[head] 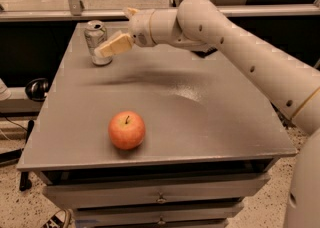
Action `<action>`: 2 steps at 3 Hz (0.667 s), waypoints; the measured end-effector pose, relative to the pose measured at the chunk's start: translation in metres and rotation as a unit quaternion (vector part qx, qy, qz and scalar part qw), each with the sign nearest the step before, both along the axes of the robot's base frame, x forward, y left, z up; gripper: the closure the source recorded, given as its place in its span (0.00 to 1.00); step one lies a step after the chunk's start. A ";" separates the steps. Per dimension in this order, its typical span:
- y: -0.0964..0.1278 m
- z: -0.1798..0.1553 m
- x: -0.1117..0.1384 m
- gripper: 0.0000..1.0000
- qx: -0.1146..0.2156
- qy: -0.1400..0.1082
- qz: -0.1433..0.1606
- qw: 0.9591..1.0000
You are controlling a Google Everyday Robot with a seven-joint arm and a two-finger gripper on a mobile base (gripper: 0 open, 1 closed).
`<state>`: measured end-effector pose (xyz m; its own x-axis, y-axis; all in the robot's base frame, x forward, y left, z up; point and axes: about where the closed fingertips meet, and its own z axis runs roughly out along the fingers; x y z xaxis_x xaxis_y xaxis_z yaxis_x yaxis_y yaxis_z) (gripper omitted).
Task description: Pick 7up can
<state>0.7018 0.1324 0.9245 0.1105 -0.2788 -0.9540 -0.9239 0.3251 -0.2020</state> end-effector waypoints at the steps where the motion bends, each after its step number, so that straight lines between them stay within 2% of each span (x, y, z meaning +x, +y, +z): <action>1: 0.019 -0.011 0.011 0.00 0.011 0.008 0.007 1.000; 2: 0.036 -0.018 0.014 0.00 0.018 0.017 0.019 1.000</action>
Offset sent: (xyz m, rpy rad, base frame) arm 0.0193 0.0500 -0.0256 0.0532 0.0559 0.0565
